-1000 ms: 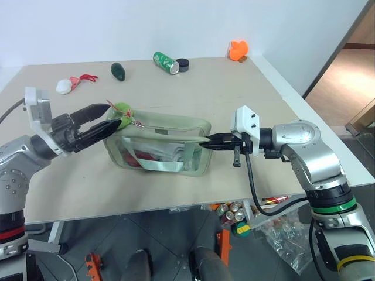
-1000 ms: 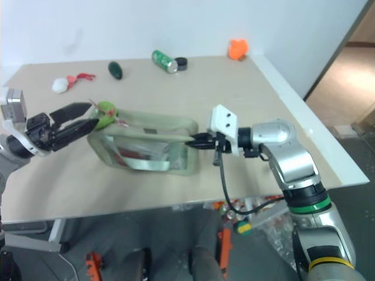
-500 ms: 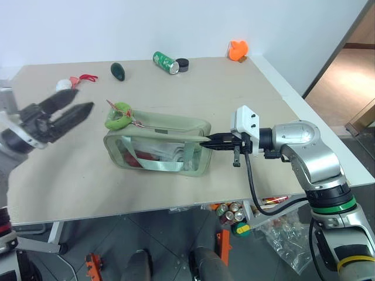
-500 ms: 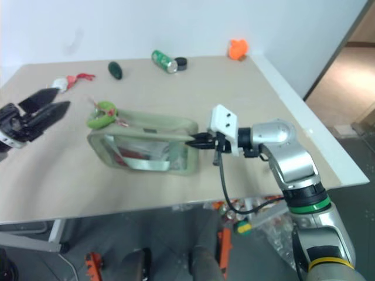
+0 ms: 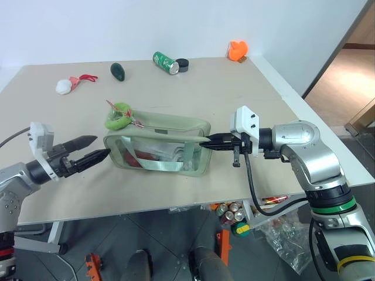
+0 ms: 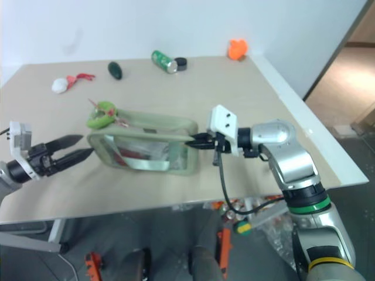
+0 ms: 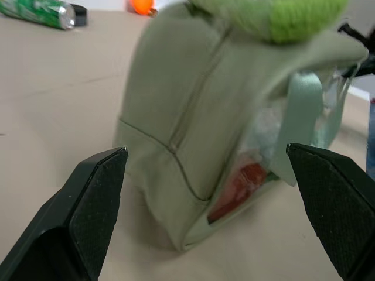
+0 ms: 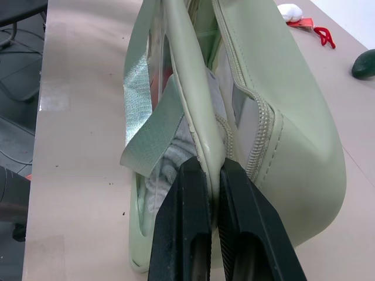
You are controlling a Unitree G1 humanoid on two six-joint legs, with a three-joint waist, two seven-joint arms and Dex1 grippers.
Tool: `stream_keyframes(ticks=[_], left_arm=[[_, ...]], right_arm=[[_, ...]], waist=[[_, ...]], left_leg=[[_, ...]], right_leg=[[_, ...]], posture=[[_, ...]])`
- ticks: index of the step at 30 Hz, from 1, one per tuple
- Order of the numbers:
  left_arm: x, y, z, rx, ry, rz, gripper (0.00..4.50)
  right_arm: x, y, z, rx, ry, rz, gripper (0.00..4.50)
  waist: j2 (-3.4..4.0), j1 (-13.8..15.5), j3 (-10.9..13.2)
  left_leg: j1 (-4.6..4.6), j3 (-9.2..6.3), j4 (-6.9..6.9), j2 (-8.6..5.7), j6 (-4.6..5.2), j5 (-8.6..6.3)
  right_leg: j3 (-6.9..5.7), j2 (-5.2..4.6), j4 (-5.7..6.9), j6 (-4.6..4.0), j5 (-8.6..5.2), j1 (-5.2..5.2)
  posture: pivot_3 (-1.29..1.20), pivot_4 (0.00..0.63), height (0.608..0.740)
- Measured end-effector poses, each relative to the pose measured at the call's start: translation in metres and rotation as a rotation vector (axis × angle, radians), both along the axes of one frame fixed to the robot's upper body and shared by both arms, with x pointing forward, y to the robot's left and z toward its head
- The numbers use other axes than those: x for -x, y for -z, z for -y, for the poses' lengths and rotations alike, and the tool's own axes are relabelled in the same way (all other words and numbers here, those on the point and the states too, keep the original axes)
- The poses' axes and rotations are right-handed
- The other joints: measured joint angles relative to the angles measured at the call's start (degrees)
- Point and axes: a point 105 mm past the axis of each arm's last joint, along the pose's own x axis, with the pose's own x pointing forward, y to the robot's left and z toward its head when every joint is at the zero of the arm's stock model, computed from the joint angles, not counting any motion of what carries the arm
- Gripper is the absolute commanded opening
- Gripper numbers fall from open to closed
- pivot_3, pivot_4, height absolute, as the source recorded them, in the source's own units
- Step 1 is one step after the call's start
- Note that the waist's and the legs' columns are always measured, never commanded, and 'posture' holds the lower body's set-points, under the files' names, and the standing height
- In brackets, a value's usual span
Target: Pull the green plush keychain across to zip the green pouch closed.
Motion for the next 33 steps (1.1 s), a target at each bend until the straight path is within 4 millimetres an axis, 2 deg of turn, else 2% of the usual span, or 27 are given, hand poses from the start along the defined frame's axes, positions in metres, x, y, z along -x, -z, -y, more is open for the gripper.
stream_keyframes(ticks=[6,7,10,18,19,20,33], left_arm=[[-0.009,-0.004,0.014,0.008,0.045,0.028,4.49],[-0.010,-0.005,0.016,0.015,0.053,0.035,3.96],[-0.013,-0.012,0.024,0.023,0.085,0.057,3.01],[-0.011,-0.015,0.029,0.059,0.119,0.051,0.25],[-0.011,-0.015,0.030,0.058,0.121,0.051,0.04],[-0.011,-0.015,0.030,0.056,0.122,0.053,0.04],[-0.011,-0.017,0.031,0.042,0.110,0.064,0.00]], right_arm=[[0.001,0.000,0.000,0.003,0.001,0.000,0.00],[0.001,0.000,0.000,0.005,0.001,0.001,0.00],[0.001,0.000,0.000,0.005,0.002,0.000,0.00],[0.002,0.001,0.002,0.006,0.011,-0.007,0.00],[0.002,0.001,0.002,0.005,0.010,-0.008,0.00],[0.002,0.001,0.002,0.005,0.011,-0.011,0.00],[0.006,0.008,0.005,-0.017,0.012,-0.145,4.41]], waist=[[-0.01,0.0,0.0],[-0.01,0.0,0.0],[-0.01,0.0,0.0],[-0.02,0.0,0.0],[-0.02,0.0,0.0],[-0.02,0.0,0.0],[-0.03,0.1,0.0]], left_leg=[[0.00,0.02,0.00,0.00,0.00,0.00],[0.00,0.01,0.00,-0.01,0.00,0.00],[0.00,0.01,-0.01,0.00,0.00,0.00],[-0.01,0.00,-0.03,-0.01,0.00,0.00],[-0.01,0.00,-0.03,-0.01,0.00,0.00],[-0.01,0.00,-0.03,-0.01,0.00,0.00],[-0.12,-0.01,-0.03,-0.01,0.00,-0.01]], right_leg=[[0.01,0.00,0.00,0.02,0.00,0.01],[0.00,0.00,0.00,0.02,0.01,0.01],[0.01,0.01,0.00,0.08,0.04,0.01],[0.00,0.01,0.00,0.13,0.05,0.01],[0.00,0.01,0.00,0.13,0.05,0.01],[0.00,0.01,0.00,0.13,0.05,0.01],[-0.02,-0.01,-0.01,0.23,0.06,-0.07]], posture=[[0.00,0.150,0.740],[0.00,0.150,0.740],[0.00,0.150,0.740],[0.00,0.150,0.740],[0.00,0.150,0.740],[0.00,0.150,0.740],[0.00,0.150,0.740]])
